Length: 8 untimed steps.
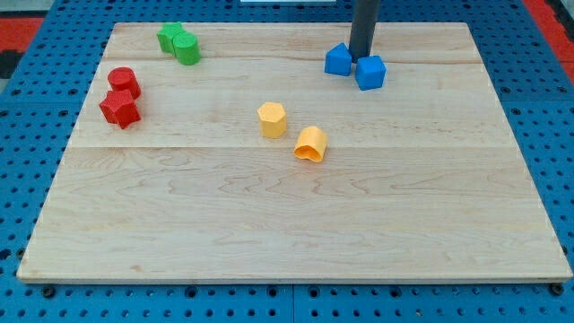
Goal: Move blue blocks to the left of the board
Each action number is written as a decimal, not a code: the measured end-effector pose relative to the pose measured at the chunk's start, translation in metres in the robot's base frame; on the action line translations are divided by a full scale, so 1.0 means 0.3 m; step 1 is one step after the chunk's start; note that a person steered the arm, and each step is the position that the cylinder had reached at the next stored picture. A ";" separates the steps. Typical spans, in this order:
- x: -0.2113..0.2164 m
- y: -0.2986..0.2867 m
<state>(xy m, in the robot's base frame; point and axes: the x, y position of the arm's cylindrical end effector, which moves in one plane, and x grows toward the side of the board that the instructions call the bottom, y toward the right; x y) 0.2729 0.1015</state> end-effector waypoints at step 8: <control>0.082 -0.049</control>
<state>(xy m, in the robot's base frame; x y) 0.2977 0.0867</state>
